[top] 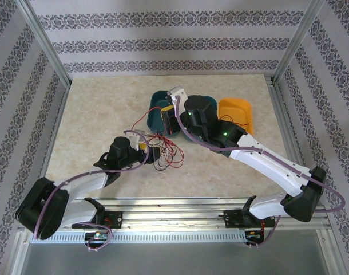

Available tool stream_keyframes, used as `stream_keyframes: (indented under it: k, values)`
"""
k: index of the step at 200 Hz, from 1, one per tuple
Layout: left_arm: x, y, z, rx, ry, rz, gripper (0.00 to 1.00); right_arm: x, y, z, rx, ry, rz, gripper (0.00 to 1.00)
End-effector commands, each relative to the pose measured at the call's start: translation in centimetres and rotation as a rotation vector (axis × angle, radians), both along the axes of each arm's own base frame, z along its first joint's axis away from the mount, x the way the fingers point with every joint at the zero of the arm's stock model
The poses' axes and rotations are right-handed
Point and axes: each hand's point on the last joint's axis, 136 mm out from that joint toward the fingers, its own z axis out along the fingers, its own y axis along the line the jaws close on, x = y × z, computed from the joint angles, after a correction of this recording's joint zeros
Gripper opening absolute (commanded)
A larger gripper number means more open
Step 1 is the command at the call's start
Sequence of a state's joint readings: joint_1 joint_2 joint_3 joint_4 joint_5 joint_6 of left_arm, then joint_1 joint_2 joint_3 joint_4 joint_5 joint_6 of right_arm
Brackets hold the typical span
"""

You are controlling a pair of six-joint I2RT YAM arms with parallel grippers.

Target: Untangle the cables

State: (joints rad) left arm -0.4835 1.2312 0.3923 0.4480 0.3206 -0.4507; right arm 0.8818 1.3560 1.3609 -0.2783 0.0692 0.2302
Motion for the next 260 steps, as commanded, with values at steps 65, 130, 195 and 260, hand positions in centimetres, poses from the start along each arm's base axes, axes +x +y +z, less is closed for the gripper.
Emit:
stream_keyframes:
  k: [65,130,195,260]
  values:
    - [2.4,-1.4,4.0,0.088,-0.301,-0.088,0.87,-2.2,1.1,2.3,0.120,0.011,0.114,0.00]
    - [2.8,-1.6,4.1,0.142,-0.353,-0.113,0.61,-2.6,0.6,3.1,0.219,0.067,0.182,0.00]
    - [4.2,-1.7,1.6,0.137,-0.263,-0.066,0.26,-2.8,-0.8,4.8,0.276,0.082,0.210,0.00]
    - [3.7,-2.3,0.7,0.075,-0.202,-0.081,0.50,-0.5,-3.6,4.5,0.191,0.051,0.011,0.00]
